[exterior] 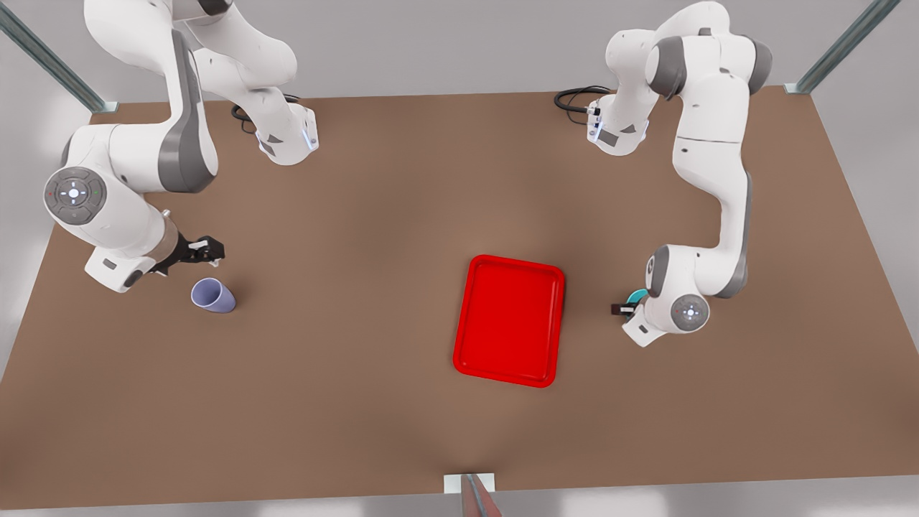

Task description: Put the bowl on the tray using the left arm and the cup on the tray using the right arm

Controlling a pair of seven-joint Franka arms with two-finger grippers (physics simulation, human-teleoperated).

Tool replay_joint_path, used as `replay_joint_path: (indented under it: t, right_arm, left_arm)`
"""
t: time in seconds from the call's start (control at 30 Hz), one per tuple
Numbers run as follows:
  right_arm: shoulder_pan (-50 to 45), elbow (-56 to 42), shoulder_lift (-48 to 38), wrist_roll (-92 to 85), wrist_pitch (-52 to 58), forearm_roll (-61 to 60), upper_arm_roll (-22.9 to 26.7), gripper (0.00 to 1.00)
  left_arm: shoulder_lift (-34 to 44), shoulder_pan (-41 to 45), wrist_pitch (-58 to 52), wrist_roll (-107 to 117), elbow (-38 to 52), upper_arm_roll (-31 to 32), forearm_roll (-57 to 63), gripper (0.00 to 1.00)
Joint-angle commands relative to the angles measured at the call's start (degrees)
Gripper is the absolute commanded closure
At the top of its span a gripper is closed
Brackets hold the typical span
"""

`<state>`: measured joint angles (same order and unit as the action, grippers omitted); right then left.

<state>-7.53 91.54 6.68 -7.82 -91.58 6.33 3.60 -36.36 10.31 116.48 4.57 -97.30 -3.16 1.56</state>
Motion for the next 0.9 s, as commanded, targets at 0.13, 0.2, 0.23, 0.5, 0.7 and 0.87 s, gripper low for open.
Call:
replay_joint_path:
  t: [0.13, 0.2, 0.23, 0.5, 0.7, 0.87]
  right_arm:
    - [-0.12, 0.04, 0.08, 0.0, 0.0, 0.0, 0.0, 0.0]
    - [-0.12, 0.04, 0.17, 0.0, 0.0, 0.0, 0.0, 0.0]
    - [-0.12, 0.04, 0.17, 0.0, 0.0, 0.0, 0.0, 0.0]
    - [-0.2, -0.05, 0.17, 0.0, 0.18, 0.0, -0.09, 0.0]
    - [-0.29, 0.04, 0.17, 0.0, 0.0, 0.0, -0.09, 0.0]
    - [-0.29, 0.04, 0.17, 0.0, 0.0, 0.0, -0.17, 0.0]
  left_arm:
    - [-1.52, 0.93, 0.59, 0.88, 0.18, -0.36, 0.28, 0.0]
    - [-1.96, 1.37, 0.59, 1.49, 0.18, -0.45, 0.2, 0.01]
    - [-1.96, 1.46, 0.59, 1.41, 0.18, -0.45, 0.2, 0.01]
    - [-2.93, 1.37, 0.59, 1.58, -0.08, -0.45, 0.11, 0.28]
    - [-2.93, 1.46, 0.06, 1.49, 0.0, -0.45, 0.28, 0.62]
    - [-2.93, 1.64, -0.03, 1.49, 0.0, -0.45, 0.28, 0.65]
